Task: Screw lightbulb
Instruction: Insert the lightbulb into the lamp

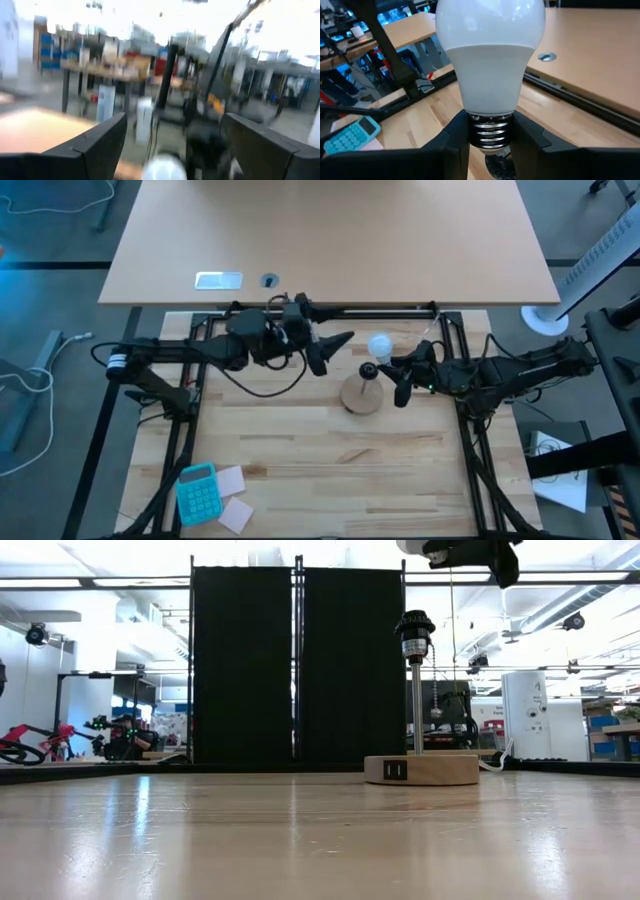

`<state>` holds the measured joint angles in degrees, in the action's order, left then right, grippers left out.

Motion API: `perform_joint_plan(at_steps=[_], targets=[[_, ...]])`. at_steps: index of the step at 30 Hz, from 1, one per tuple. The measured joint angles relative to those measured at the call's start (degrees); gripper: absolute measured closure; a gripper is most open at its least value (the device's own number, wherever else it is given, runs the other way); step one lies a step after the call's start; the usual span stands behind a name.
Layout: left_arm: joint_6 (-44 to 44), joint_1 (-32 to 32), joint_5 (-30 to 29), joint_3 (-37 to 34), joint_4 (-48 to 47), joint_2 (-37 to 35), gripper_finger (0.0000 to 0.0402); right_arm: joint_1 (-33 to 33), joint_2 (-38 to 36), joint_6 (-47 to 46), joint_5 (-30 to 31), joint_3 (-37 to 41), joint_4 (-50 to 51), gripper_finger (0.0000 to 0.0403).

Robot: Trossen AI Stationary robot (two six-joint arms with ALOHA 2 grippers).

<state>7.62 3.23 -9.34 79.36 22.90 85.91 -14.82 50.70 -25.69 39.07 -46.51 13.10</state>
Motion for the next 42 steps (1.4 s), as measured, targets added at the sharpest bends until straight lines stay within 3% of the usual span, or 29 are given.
perform_joint_plan(at_steps=[3,11,16,21,27,33,36,42], targets=[[1.36,0.63,5.60,-3.20,5.18,-0.11,0.0079,0.00,0.30,3.12,-0.10,0.43,-0.21,0.0313],[2.31,0.81,8.49,-16.09,15.86,0.20,0.0080,0.85,-3.21,13.99,-4.45,1.22,-0.90,0.0313],[2.08,1.57,10.36,-24.44,28.18,0.18,0.0080,6.67,-5.18,19.52,-14.96,4.14,-1.93,0.0313],[2.35,1.90,10.30,-30.07,33.12,0.20,0.0080,14.67,-5.84,20.95,-31.61,10.00,-15.97,0.0313],[4.68,1.81,12.44,-31.03,33.47,0.24,0.0080,23.28,-5.54,22.22,-44.09,16.46,-28.99,0.0313],[4.21,2.04,12.94,-28.58,32.55,6.44,0.0080,29.88,-2.19,24.28,-53.96,18.48,-31.91,0.0313],[2.67,2.52,13.15,-26.34,32.62,9.04,0.0080,31.21,-1.34,24.71,-56.96,18.27,-31.81,0.0313],[-2.32,3.57,13.09,-24.43,32.83,11.55,0.0080,31.40,-0.87,27.63,-57.33,18.80,-32.83,0.0313]])
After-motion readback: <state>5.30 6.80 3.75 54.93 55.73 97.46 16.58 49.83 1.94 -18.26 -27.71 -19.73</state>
